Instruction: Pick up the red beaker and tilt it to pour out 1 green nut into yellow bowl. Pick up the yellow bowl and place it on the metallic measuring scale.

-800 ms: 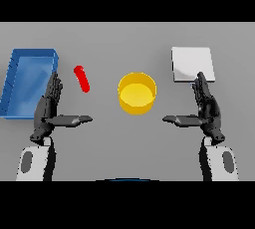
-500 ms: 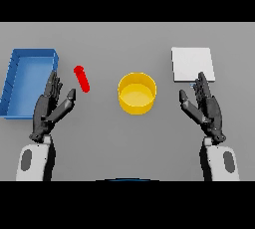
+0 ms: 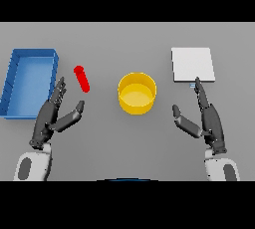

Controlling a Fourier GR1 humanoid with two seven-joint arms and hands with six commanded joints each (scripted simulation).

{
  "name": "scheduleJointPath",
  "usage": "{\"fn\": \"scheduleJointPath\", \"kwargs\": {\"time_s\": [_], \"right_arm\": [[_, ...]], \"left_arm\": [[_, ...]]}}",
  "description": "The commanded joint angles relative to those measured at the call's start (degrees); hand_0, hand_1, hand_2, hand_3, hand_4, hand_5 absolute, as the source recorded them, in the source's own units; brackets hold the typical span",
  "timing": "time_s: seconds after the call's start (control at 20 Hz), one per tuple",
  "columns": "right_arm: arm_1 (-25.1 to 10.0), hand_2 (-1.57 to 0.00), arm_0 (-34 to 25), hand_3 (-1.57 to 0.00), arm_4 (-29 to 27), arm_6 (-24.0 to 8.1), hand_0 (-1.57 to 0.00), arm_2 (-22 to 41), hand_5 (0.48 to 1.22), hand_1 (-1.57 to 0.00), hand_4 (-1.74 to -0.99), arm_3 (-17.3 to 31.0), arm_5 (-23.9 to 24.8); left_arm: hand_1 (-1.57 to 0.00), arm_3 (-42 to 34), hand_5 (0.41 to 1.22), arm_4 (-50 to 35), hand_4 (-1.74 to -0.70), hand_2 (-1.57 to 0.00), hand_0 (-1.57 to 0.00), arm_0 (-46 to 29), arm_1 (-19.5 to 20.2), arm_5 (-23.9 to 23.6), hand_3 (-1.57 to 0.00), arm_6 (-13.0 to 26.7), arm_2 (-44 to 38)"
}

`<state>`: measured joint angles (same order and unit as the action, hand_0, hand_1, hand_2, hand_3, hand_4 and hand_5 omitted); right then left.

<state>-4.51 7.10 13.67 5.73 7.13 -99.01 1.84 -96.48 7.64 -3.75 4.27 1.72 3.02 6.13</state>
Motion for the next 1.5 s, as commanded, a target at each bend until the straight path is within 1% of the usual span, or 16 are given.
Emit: {"fn": "scheduleJointPath", "kwargs": {"time_s": [0.0, 0.1, 0.15, 0.25, 0.45, 0.55, 0.7, 0.85, 0.95, 1.0, 1.05, 1.1, 1.2, 1.35, 1.4, 1.45], "right_arm": [[-0.21, 0.00, -0.31, 0.00, -1.54, -0.06, 0.00, -0.55, 0.680, 0.00, -1.265, 0.04, -0.93], [0.02, 0.00, -0.03, 0.00, -2.63, -0.10, 0.00, -0.74, 0.679, 0.00, -1.280, -0.36, -1.44], [0.09, 0.00, -0.35, 0.00, -2.62, -0.38, 0.00, -0.88, 0.676, 0.00, -1.286, 0.54, -1.42], [0.52, 0.00, -0.60, 0.00, -2.65, 0.45, 0.00, -0.97, 0.678, 0.00, -1.304, 1.20, -1.13], [0.52, 0.00, -0.41, 0.00, -3.08, 0.42, 0.00, -1.16, 0.685, 0.00, -1.329, 0.63, -1.20], [0.85, 0.00, 0.95, 0.00, -3.15, 1.36, 0.00, -0.86, 0.687, 0.00, -1.337, 0.51, -1.33], [0.29, 0.00, 0.44, 0.00, -3.27, -0.10, 0.00, -1.54, 0.688, 0.00, -1.338, 0.28, -1.09], [0.63, 0.00, -0.07, 0.00, -3.55, -0.29, 0.00, -1.34, 0.688, 0.00, -1.336, 0.59, -1.37], [0.09, 0.00, 0.78, 0.00, -3.59, 1.14, 0.00, -1.50, 0.687, 0.00, -1.331, -0.47, -1.45], [0.00, 0.00, -0.06, 0.00, -3.99, 0.20, 0.00, -1.90, 0.685, 0.00, -1.332, 0.40, -1.58], [0.33, 0.00, 0.39, 0.00, -3.98, 0.72, 0.00, -1.55, 0.684, 0.00, -1.329, 0.47, -1.73], [0.10, 0.00, -0.07, 0.00, -3.92, 0.15, 0.00, -1.68, 0.683, 0.00, -1.324, 0.59, -1.76], [-0.01, 0.00, 0.04, 0.00, -4.09, -0.22, 0.00, -1.86, 0.682, 0.00, -1.315, -0.21, -1.60], [0.38, 0.00, -0.25, 0.00, -3.90, -0.94, 0.00, -1.73, 0.682, 0.00, -1.298, -0.52, -1.19], [0.11, 0.00, -0.34, 0.00, -3.62, -0.98, 0.00, -1.93, 0.683, 0.00, -1.295, 0.00, -1.03], [-0.17, 0.00, 0.02, 0.00, -3.61, -0.20, 0.00, -1.99, 0.684, 0.00, -1.291, -0.44, -1.12]], "left_arm": [[0.00, 1.77, 0.691, -0.16, -1.28, 0.00, 0.00, 1.73, -0.44, 0.09, 0.00, 0.47, -0.11], [0.00, 5.96, 0.713, -0.91, -1.33, 0.00, 0.00, 5.55, -0.34, 0.56, 0.00, 0.82, -1.37], [0.00, 7.13, 0.724, -0.81, -1.36, 0.00, 0.00, 6.25, -0.74, 0.68, 0.00, 0.03, -1.19], [0.00, 11.11, 0.738, -0.32, -1.38, 0.00, 0.00, 9.75, -0.89, 0.24, 0.00, 0.58, -1.94], [0.00, 18.31, 0.733, 0.24, -1.37, 0.00, 0.00, 14.44, -0.56, -0.82, 0.00, -0.76, -4.05], [0.00, 23.01, 0.720, 0.16, -1.35, 0.00, 0.00, 16.89, -1.00, -1.10, 0.00, -2.21, -5.05], [0.00, 28.04, 0.714, -0.21, -1.33, 0.00, 0.00, 20.47, -1.32, -1.46, 0.00, -3.23, -6.47], [0.00, 31.43, 0.713, 0.01, -1.32, 0.00, 0.00, 24.12, -1.45, -1.79, 0.00, -4.04, -7.12], [0.00, 33.76, 0.706, 0.22, -1.32, 0.00, 0.00, 26.16, -1.21, -1.56, 0.00, -4.55, -7.41], [0.00, 34.54, 0.704, 0.34, -1.31, 0.00, 0.00, 26.92, -1.26, -1.50, 0.00, -4.45, -7.41], [0.00, 36.47, 0.703, 0.34, -1.31, 0.00, 0.00, 28.12, -1.01, -1.33, 0.00, -4.71, -7.86], [0.00, 37.10, 0.706, 0.34, -1.31, 0.00, 0.00, 28.12, -0.84, -1.24, 0.00, -5.48, -8.05], [0.00, 37.95, 0.710, 0.15, -1.32, 0.00, 0.00, 29.78, -0.87, -1.26, 0.00, -5.15, -8.38], [0.00, 41.13, 0.735, 0.11, -1.36, 0.00, 0.00, 30.99, -1.51, -1.35, 0.00, -8.45, -8.87], [0.00, 41.59, 0.752, -0.02, -1.39, -0.03, 0.00, 31.17, -2.00, -1.87, 0.00, -9.01, -9.13], [-0.08, 41.82, 0.770, -0.33, -1.42, -0.12, -0.08, 31.76, -2.79, -2.30, -0.08, -9.03, -9.30]]}}
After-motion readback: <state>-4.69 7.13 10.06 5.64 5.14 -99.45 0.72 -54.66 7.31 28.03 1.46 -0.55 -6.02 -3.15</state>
